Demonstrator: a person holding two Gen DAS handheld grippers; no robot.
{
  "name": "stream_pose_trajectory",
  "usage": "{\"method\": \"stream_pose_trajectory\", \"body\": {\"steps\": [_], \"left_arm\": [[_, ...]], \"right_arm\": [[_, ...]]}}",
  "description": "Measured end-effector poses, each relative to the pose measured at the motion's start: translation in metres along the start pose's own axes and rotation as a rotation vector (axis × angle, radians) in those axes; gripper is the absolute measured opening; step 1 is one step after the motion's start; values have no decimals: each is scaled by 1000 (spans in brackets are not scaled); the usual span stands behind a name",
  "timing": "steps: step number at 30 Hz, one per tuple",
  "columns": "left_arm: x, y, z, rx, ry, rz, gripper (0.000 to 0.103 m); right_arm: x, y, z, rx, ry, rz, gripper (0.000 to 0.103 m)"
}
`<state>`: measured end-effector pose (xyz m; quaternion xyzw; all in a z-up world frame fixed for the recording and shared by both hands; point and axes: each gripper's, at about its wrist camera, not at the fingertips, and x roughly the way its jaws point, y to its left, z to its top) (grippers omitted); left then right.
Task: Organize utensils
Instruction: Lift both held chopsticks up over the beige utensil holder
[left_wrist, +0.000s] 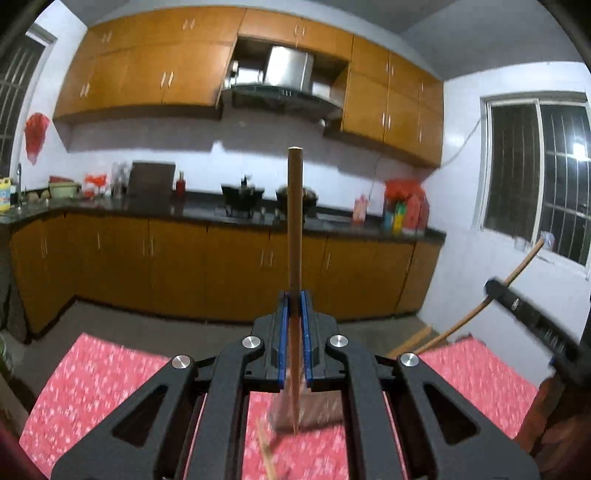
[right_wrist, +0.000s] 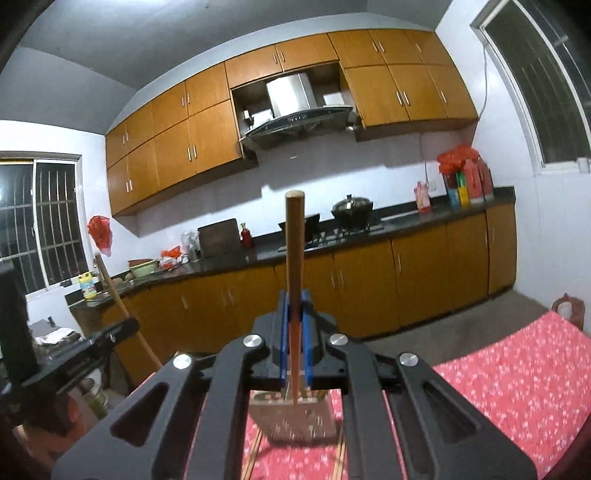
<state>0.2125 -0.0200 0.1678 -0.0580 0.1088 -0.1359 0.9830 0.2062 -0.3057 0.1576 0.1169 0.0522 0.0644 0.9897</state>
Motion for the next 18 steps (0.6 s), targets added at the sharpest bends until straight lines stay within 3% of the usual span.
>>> {"method": "stream_pose_trajectory", "body": {"steps": [7,18], "left_arm": [[35,-6,9,-44,-102,53,7],[67,-4,-20,-58,-65,70,7]], "right_arm": [[48,2,-8,-23,49,-26,8],[79,0,-28,-34,131,-33,8]]}}
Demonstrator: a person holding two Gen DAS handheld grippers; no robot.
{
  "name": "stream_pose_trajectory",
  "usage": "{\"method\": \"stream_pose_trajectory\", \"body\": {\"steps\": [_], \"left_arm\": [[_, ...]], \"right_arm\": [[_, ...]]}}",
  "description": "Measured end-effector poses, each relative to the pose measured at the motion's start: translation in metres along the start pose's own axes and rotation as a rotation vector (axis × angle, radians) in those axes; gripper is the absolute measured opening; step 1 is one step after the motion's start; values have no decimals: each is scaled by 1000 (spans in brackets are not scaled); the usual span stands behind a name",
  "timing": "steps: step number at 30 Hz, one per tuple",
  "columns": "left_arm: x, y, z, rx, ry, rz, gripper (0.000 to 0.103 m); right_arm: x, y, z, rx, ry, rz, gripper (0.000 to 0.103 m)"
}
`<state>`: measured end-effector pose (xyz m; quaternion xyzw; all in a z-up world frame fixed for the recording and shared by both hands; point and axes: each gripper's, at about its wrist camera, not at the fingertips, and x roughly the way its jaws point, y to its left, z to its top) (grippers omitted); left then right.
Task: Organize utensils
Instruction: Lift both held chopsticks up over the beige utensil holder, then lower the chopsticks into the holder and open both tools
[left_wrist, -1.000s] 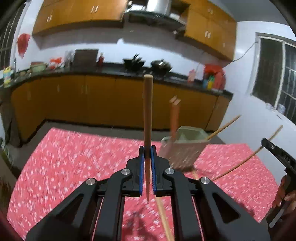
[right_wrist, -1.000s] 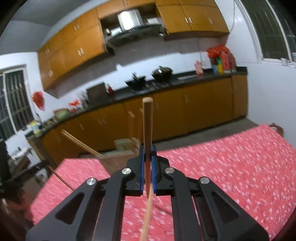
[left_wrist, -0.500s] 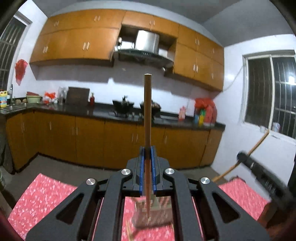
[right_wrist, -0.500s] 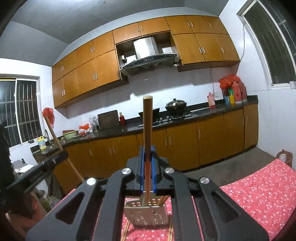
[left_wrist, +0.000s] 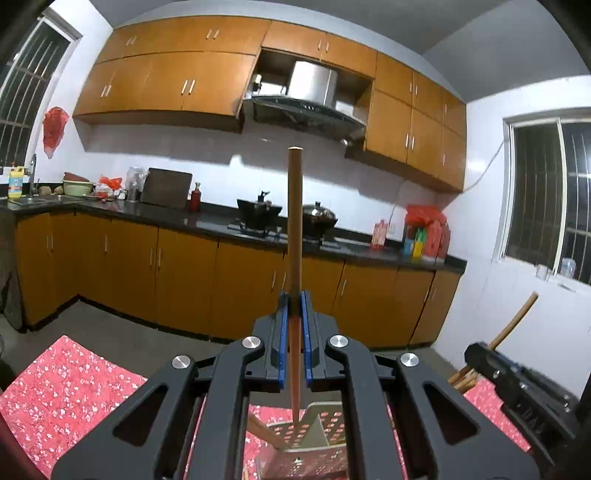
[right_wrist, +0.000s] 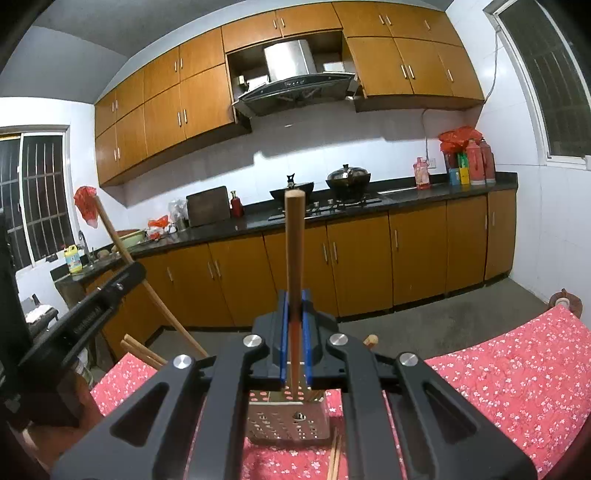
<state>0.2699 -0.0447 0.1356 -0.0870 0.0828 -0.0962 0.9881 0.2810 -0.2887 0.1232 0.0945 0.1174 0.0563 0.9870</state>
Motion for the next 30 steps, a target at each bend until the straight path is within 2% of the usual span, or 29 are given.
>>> {"method": "stream_pose_trajectory", "body": {"steps": [6,10,18,23,26,28,30], "left_arm": [[5,6,-9,-12,69,-9,9],[-4,9,-2,-13,43,2,35],[-34,17,13,-38,-2,-1,35],[-67,34,15,-77,-30,1,35],[-84,47,1,-85,2,22,35],[-88,55,-16,-74,61,53,36],[-84,62,-33,-61,128,81,36]], "right_arm": [[5,3,-6,-6,39,11,11],[2,5,-4,-10,32,16,12],[-34,5,1,-14,-24,18,12],[-67,-5,-11,-4,-41,8,12],[-77,-19,-32,8,0,-20,12],[-72,-30,-54,21,74,-46,12],[-59,-42,-82,45,187,-62,13]]}}
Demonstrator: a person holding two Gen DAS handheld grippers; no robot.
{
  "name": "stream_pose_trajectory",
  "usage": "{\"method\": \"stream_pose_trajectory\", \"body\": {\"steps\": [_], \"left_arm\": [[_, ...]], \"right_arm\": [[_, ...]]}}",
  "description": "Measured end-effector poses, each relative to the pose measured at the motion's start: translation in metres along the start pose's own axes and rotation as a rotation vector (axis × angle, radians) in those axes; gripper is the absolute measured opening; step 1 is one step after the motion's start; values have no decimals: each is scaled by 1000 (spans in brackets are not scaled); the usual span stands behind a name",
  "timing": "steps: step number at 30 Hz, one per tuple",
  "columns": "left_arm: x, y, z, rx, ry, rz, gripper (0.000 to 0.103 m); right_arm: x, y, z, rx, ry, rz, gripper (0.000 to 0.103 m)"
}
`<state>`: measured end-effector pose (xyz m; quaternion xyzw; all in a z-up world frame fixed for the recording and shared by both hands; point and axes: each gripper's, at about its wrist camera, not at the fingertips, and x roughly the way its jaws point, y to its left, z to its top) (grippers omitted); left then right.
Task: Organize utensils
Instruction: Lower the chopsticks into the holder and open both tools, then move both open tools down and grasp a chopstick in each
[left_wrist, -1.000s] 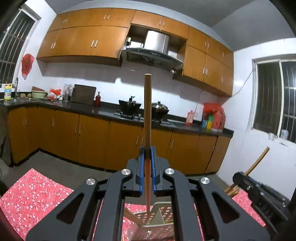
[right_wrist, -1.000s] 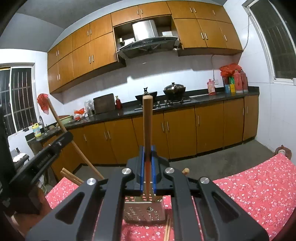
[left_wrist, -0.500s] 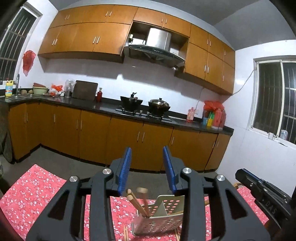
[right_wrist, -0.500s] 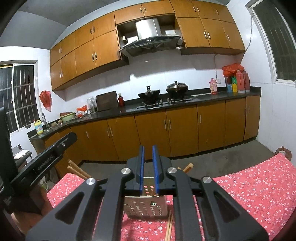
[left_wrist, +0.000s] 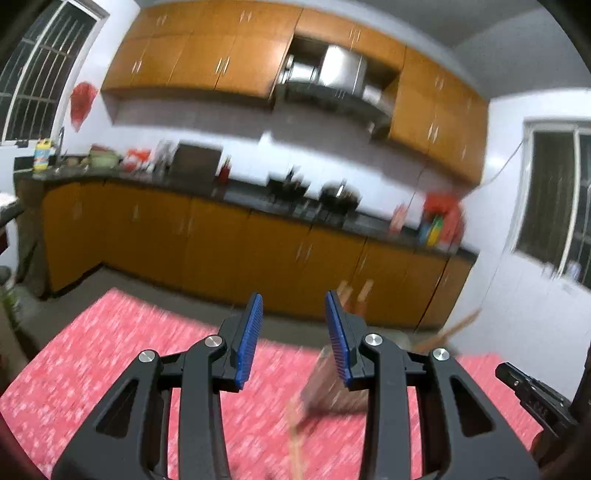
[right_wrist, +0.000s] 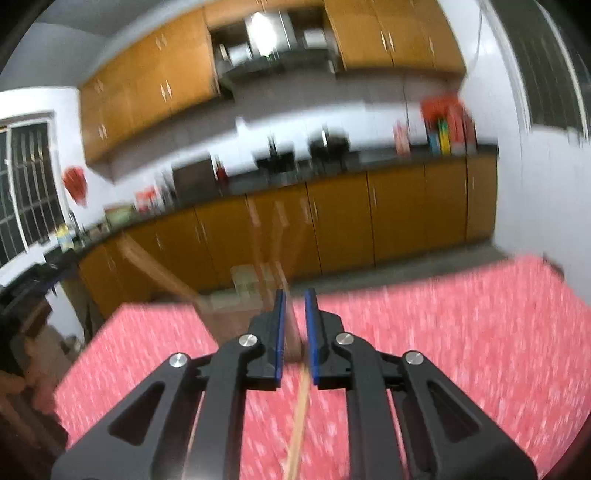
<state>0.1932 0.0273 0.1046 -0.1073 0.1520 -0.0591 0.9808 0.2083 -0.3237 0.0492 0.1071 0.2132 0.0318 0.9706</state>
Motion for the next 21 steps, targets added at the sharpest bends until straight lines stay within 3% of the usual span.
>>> {"method": "stream_pose_trajectory", "body": {"steps": [5,9,13,21], "left_arm": [[30,23,-59,5,264,37,35],[42,28,-101,4,407,13,35],[43,30,-130,9,473,-16,35],[54,23,-149,9,546,-45,35]], "right_arm": [[54,-14,-68,46,293,4,14],[75,-7,-103,70,411,42,14],[84,3,-117,38,444,35,13],[89,8,-125,-18,457,-1,12]]}}
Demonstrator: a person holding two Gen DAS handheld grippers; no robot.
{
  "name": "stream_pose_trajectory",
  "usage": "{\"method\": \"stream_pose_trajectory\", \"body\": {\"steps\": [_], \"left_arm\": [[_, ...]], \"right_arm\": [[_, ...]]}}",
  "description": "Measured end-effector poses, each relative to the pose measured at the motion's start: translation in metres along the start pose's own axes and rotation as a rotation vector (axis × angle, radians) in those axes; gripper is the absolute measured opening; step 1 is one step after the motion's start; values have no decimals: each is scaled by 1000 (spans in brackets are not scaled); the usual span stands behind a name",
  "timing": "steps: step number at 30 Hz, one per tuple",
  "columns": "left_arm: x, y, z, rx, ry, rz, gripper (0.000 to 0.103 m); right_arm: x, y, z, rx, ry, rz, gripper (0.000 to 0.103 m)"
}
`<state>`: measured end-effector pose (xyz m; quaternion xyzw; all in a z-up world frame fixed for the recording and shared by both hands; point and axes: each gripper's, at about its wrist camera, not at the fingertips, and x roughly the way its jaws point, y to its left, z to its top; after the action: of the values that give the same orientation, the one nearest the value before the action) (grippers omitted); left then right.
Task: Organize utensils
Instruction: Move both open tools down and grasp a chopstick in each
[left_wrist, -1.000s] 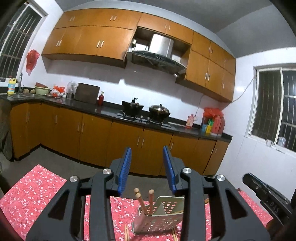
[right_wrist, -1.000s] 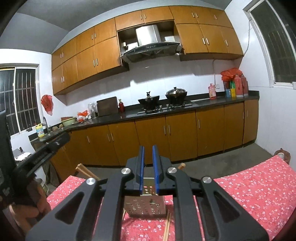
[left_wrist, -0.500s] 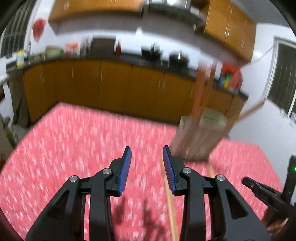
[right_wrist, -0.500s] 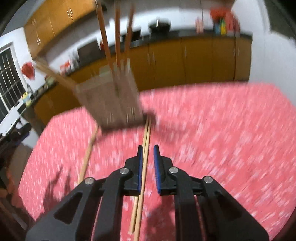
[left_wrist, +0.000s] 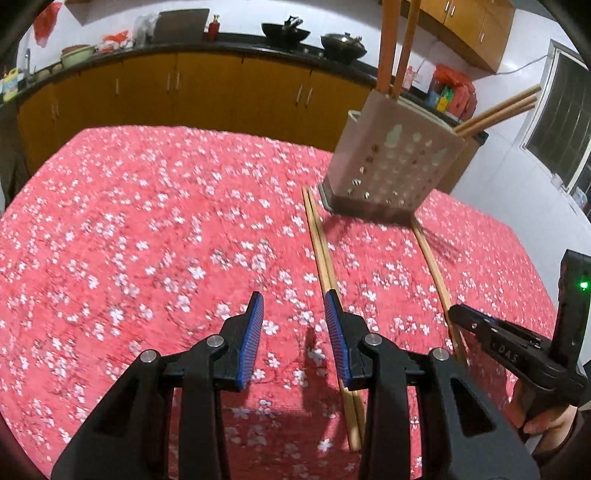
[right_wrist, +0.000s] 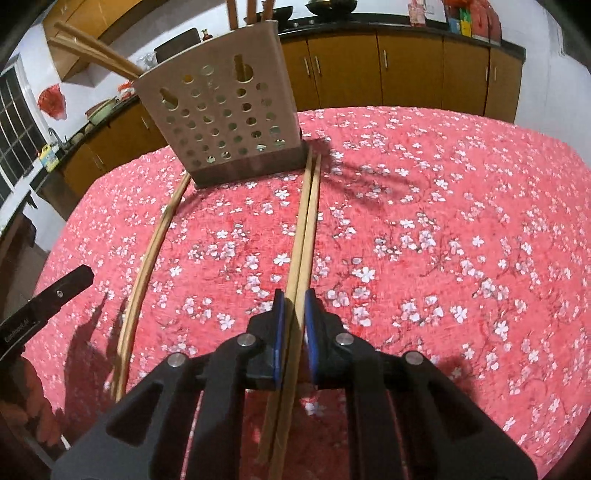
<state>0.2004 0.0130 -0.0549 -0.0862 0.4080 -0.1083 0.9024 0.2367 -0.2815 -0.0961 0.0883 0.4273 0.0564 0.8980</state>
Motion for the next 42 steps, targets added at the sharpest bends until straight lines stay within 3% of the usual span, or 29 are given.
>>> {"method": "stream_pose_trajectory", "body": {"steps": [6,11,20,27,42], "left_arm": [[12,-3,-5,-6,53,-27,34],[18,-3,-7,-10,77,-39,34],[24,-3,-7,-7,90,-37,33],[28,-6,-9,11,93,-47,29],[34,-23,-11,81,85,-42,21]], "right_arm": [[2,0,3,-8,-12,-30,12],[-3,-12,2,53,-32,7,12],[0,-9,2,25,-25,-21,11],[6,-11,5,-13,-13,-144,7],[3,-18,4,-11,-31,-159,8]]}}
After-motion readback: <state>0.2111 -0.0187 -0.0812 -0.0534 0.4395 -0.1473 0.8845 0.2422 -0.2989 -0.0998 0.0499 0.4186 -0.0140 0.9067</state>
